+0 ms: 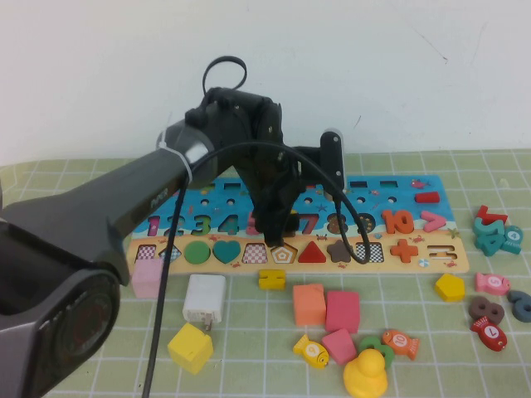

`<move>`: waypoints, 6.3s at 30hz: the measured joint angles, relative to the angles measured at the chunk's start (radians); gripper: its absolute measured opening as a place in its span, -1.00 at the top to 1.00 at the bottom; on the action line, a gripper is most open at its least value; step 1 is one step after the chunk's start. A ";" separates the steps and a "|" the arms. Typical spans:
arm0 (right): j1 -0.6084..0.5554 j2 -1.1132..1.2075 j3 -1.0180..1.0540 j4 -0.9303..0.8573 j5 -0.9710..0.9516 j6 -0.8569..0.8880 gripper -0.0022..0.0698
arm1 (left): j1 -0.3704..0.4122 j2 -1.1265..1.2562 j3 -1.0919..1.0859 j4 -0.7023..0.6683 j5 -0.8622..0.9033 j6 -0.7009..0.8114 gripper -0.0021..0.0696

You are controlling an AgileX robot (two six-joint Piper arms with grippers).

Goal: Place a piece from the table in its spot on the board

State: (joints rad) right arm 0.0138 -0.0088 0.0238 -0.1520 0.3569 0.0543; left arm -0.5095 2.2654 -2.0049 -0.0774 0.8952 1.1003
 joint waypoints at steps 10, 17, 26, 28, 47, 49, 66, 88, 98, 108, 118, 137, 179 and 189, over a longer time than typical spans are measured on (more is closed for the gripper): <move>0.000 0.000 0.000 0.000 0.000 0.000 0.94 | 0.000 -0.086 0.000 0.017 0.026 -0.203 -0.12; 0.000 0.000 0.000 0.000 0.000 0.000 0.94 | 0.000 -0.078 0.000 0.000 0.026 -0.443 0.83; 0.000 0.000 0.000 0.000 0.000 0.000 0.94 | 0.002 -0.007 0.000 -0.050 -0.029 -0.617 0.94; 0.000 0.000 0.000 0.000 0.000 0.000 0.94 | 0.002 0.011 0.000 -0.059 -0.030 -0.628 0.94; 0.000 0.000 0.000 0.000 0.000 0.000 0.94 | 0.004 0.037 0.000 -0.036 -0.077 -0.750 0.94; 0.000 0.000 0.000 0.000 0.000 0.000 0.94 | 0.004 0.037 0.000 -0.031 -0.077 -0.762 0.94; 0.000 0.000 0.000 0.000 0.000 0.000 0.94 | 0.004 0.042 -0.114 -0.019 -0.035 -0.873 0.95; 0.000 0.000 0.000 0.000 0.000 0.000 0.94 | 0.004 -0.360 0.081 0.001 0.046 -0.782 0.95; 0.000 0.000 0.000 0.000 0.000 0.000 0.94 | 0.002 -0.846 0.665 -0.148 -0.221 -0.765 0.95; 0.000 0.000 0.000 0.000 0.000 0.000 0.94 | 0.002 -1.243 1.090 -0.199 -0.310 -0.791 0.95; 0.000 0.000 0.000 0.000 0.000 0.000 0.94 | 0.002 -1.602 1.258 -0.141 -0.158 -0.827 0.95; 0.000 0.000 0.000 0.000 0.000 0.000 0.94 | 0.016 -2.107 1.648 0.205 -0.373 -1.176 0.95; 0.000 0.000 0.000 0.000 0.000 0.000 0.94 | 0.380 -2.275 2.031 0.062 -0.585 -1.178 0.95; 0.000 0.000 0.000 0.000 0.000 0.000 0.94 | 0.383 -2.275 2.029 0.062 -0.581 -1.177 0.95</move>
State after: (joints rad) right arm 0.0138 -0.0088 0.0238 -0.1520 0.3569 0.0543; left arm -0.1266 -0.0097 0.0242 -0.0152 0.3143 -0.0764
